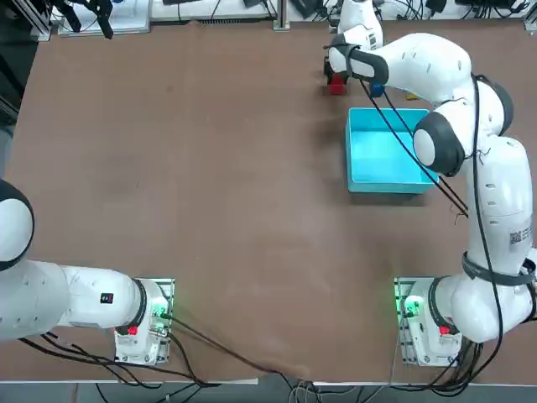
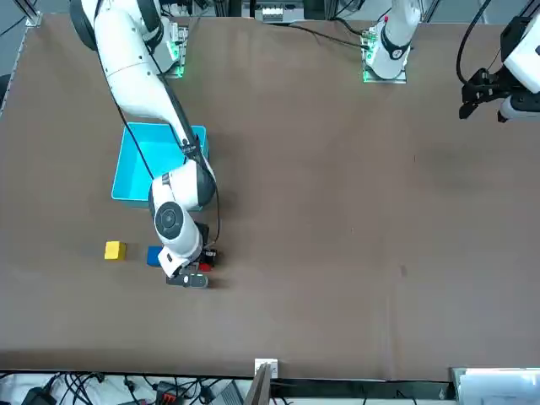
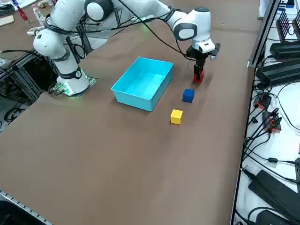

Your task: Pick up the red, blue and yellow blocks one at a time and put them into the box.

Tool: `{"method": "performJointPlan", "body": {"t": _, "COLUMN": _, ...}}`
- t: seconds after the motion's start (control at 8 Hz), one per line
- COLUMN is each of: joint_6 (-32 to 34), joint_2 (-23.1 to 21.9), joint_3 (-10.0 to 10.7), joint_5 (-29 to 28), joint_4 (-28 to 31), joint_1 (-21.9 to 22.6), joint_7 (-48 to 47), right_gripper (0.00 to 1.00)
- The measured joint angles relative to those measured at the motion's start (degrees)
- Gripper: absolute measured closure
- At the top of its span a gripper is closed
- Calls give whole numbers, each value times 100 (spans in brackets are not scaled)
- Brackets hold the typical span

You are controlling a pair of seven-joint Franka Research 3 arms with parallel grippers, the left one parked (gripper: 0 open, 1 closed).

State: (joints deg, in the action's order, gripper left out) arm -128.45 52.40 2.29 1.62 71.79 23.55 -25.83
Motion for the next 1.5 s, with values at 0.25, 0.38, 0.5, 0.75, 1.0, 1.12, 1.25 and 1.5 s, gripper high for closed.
{"method": "performJointPlan", "body": {"t": 0.25, "joint_6": 220, "joint_2": -240, "joint_3": 27, "joint_5": 0, "joint_4": -11, "joint_1": -60, "joint_7": -3, "right_gripper": 31}}
{"method": "performJointPlan", "body": {"t": 0.38, "joint_6": 471, "joint_2": -549, "joint_3": 32, "joint_5": 0, "joint_4": 48, "joint_1": -127, "joint_7": 18, "right_gripper": 31}}
{"method": "performJointPlan", "body": {"t": 0.5, "joint_6": 675, "joint_2": -969, "joint_3": 34, "joint_5": 0, "joint_4": 238, "joint_1": -202, "joint_7": 108, "right_gripper": 31}}
{"method": "performJointPlan", "body": {"t": 0.75, "joint_6": 870, "joint_2": -2002, "joint_3": 34, "joint_5": 0, "joint_4": 1188, "joint_1": -270, "joint_7": 390, "right_gripper": 31}}
{"method": "performJointPlan", "body": {"t": 1.0, "joint_6": 877, "joint_2": -3010, "joint_3": 19, "joint_5": 0, "joint_4": 2448, "joint_1": -264, "joint_7": 493, "right_gripper": 31}}
{"method": "performJointPlan", "body": {"t": 1.12, "joint_6": 868, "joint_2": -3505, "joint_3": -5, "joint_5": -1, "joint_4": 3122, "joint_1": -251, "joint_7": 508, "right_gripper": 31}}
{"method": "performJointPlan", "body": {"t": 1.25, "joint_6": 764, "joint_2": -3978, "joint_3": -39, "joint_5": -2, "joint_4": 3826, "joint_1": -229, "joint_7": 509, "right_gripper": 31}}
{"method": "performJointPlan", "body": {"t": 1.5, "joint_6": 276, "joint_2": -4801, "joint_3": -81, "joint_5": -3, "joint_4": 5271, "joint_1": -204, "joint_7": 509, "right_gripper": 31}}
